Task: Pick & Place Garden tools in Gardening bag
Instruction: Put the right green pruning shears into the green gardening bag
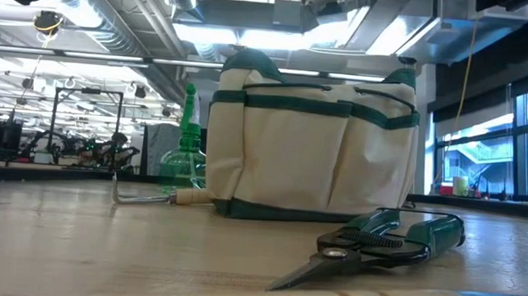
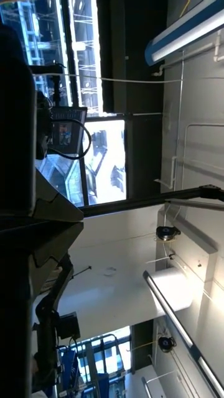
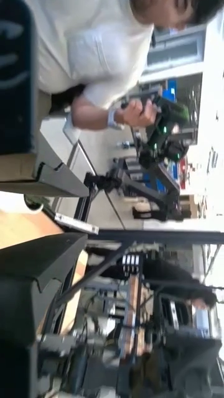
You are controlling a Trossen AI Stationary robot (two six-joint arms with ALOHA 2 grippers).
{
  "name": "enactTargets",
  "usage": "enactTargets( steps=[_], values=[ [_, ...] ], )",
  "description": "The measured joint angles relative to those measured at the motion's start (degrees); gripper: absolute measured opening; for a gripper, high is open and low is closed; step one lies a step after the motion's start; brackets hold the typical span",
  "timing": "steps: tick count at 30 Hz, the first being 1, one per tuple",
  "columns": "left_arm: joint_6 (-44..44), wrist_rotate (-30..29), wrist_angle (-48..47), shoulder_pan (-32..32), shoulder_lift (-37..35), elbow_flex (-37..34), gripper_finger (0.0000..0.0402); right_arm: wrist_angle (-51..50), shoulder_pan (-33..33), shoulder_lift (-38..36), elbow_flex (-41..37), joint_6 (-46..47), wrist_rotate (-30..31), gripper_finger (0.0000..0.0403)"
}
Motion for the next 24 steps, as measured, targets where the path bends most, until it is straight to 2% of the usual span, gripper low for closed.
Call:
enactTargets(
  steps=[4,12,24],
  values=[
    [0.0,0.0,0.0,0.0,0.0,0.0,0.0006,-0.4,0.0,0.0,0.0,-0.1,2.0,0.0106],
    [0.0,0.0,0.0,0.0,0.0,0.0,0.0006,-4.8,0.0,0.0,0.0,-2.7,2.0,0.0106],
    [1.4,0.0,-0.1,0.0,0.0,0.0,0.0006,-5.6,0.6,0.0,-0.1,-2.9,1.7,0.0106]
  ],
)
